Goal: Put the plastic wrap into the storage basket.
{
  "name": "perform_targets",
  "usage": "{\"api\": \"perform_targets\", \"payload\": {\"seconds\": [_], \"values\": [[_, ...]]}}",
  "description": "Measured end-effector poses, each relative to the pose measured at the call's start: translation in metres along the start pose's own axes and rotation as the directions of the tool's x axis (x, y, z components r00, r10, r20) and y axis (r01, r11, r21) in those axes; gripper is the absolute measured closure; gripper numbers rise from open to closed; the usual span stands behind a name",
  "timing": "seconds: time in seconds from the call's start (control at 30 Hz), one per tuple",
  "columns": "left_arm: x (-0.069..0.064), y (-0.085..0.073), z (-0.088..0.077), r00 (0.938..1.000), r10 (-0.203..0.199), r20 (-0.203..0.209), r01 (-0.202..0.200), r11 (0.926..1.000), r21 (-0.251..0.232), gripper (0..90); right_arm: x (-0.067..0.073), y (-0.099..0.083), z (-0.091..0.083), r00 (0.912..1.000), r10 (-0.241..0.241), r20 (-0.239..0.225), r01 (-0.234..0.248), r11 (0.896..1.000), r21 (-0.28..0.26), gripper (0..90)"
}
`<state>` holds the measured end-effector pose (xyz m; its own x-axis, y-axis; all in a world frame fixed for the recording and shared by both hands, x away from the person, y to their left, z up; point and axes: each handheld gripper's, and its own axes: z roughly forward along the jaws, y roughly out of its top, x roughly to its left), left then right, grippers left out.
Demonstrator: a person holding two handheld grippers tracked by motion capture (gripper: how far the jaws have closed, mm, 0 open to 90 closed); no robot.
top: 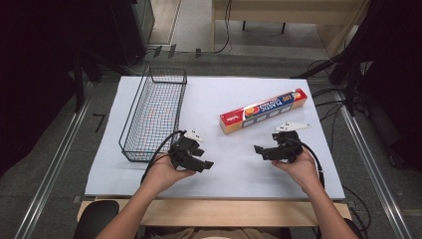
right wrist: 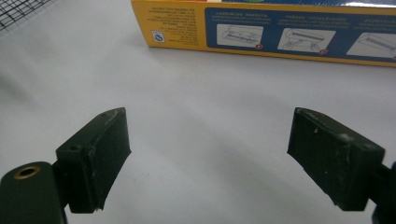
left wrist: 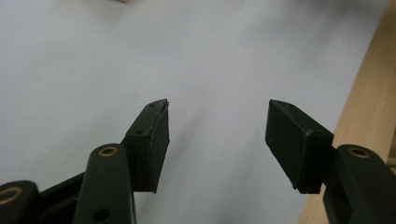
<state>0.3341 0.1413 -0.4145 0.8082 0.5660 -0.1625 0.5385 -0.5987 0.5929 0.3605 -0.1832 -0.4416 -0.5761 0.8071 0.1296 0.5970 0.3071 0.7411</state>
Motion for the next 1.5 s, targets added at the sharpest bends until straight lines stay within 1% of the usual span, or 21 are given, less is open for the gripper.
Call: {"api": "perform_targets", "payload": {"seconds": [0.03,0.07,0.13,0.2,0.23,0.3,0.4,0.43,0.53,0.57,0.63,0.67,0.7,0.73,0.8,1.0,1.33,1.37,1.43,1.47,1.5], "values": [[-0.0004,0.0004,0.0004,1.0000,0.007,-0.003,-0.007,0.9999,-0.008,37.5,-0.0009,0.0000,0.0011,1.0000,0.005,0.005,-0.005,1.000,0.015,15.0],[-0.0004,0.0008,0.0006,0.9999,0.013,-0.007,-0.013,0.9999,-0.008,37.5,-0.0009,0.0000,0.0011,1.0000,0.005,0.005,-0.005,1.000,0.015,15.0],[-0.0003,0.0009,0.0011,0.9997,0.020,-0.016,-0.020,0.9998,-0.006,36.6,-0.0017,-0.0005,0.0025,1.0000,0.004,0.005,-0.004,1.000,0.031,15.7],[0.0005,0.0008,0.0016,0.9995,0.018,-0.025,-0.018,0.9998,-0.008,36.1,-0.0012,-0.0011,0.0026,1.0000,-0.004,0.008,0.004,0.999,0.038,17.5],[0.0011,0.0009,0.0012,0.9995,0.015,-0.028,-0.015,0.9998,-0.009,35.9,-0.0010,-0.0015,0.0018,0.9999,-0.016,0.004,0.016,0.999,0.040,19.4],[0.0021,0.0011,0.0005,0.9996,0.012,-0.024,-0.012,0.9999,-0.010,35.9,-0.0007,-0.0017,0.0016,0.9998,-0.018,0.003,0.018,0.999,0.041,20.2],[0.0018,0.0014,0.0003,0.9995,0.020,-0.025,-0.020,0.9998,-0.006,36.2,-0.0010,-0.0020,0.0018,0.9997,-0.023,0.001,0.023,0.998,0.057,24.3],[0.0016,0.0015,0.0003,0.9993,0.026,-0.026,-0.026,0.9996,-0.007,36.3,-0.0009,-0.0021,0.0022,0.9993,-0.035,-0.013,0.036,0.997,0.069,28.8],[0.0010,0.0019,-0.0003,0.9991,0.030,-0.029,-0.030,0.9995,-0.006,36.2,-0.0002,-0.0014,0.0022,0.9986,-0.049,-0.020,0.050,0.996,0.078,33.0],[0.0010,0.0017,-0.0005,0.9991,0.030,-0.029,-0.031,0.9995,-0.012,36.2,-0.0002,-0.0014,0.0022,0.9986,-0.049,-0.020,0.050,0.996,0.078,33.0],[0.0017,0.0017,-0.0012,0.9991,0.031,-0.028,-0.032,0.9995,-0.009,36.2,-0.0003,-0.0005,0.0018,0.9975,-0.062,-0.034,0.064,0.995,0.074,35.1],[0.0020,0.0016,-0.0014,0.9991,0.031,-0.028,-0.032,0.9995,-0.010,36.2,-0.0002,0.0001,0.0015,0.9972,-0.066,-0.036,0.069,0.995,0.077,36.5],[0.0023,0.0015,-0.0016,0.9990,0.032,-0.030,-0.033,0.9994,-0.009,36.2,-0.0004,0.0005,0.0016,0.9964,-0.070,-0.048,0.073,0.994,0.078,37.8],[0.0026,0.0014,-0.0018,0.9991,0.032,-0.029,-0.033,0.9994,-0.012,36.2,-0.0002,0.0009,0.0015,0.9964,-0.066,-0.053,0.070,0.994,0.084,38.3],[0.0028,0.0014,-0.0022,0.9991,0.029,-0.031,-0.029,0.9995,-0.014,36.2,0.0001,0.0016,0.0016,0.9946,-0.084,-0.060,0.089,0.992,0.089,39.6],[0.0032,0.0015,-0.0030,0.9992,0.029,-0.029,-0.029,0.9994,-0.017,36.3,0.0016,0.0021,0.0012,0.9915,-0.114,-0.062,0.119,0.990,0.082,39.7],[0.0023,0.0015,-0.0026,0.9992,0.031,-0.024,-0.031,0.9994,-0.018,36.2,0.0001,0.0023,0.0004,0.9907,-0.120,-0.065,0.125,0.989,0.082,40.1],[0.0024,0.0014,-0.0026,0.9993,0.031,-0.023,-0.031,0.9993,-0.018,36.2,-0.0001,0.0023,0.0004,0.9900,-0.124,-0.067,0.129,0.989,0.077,40.1],[0.0024,0.0014,-0.0024,0.9993,0.031,-0.022,-0.031,0.9994,-0.017,36.2,0.0005,0.0029,-0.0012,0.9898,-0.133,-0.052,0.136,0.988,0.068,40.3],[0.0025,0.0015,-0.0023,0.9993,0.031,-0.022,-0.031,0.9994,-0.016,36.2,-0.0003,0.0045,-0.0038,0.9896,-0.135,-0.049,0.138,0.989,0.048,43.1],[0.0024,0.0015,-0.0021,0.9993,0.031,-0.020,-0.032,0.9994,-0.016,36.2,-0.0009,0.0064,-0.0058,0.9889,-0.135,-0.062,0.137,0.990,0.041,44.0]]}}
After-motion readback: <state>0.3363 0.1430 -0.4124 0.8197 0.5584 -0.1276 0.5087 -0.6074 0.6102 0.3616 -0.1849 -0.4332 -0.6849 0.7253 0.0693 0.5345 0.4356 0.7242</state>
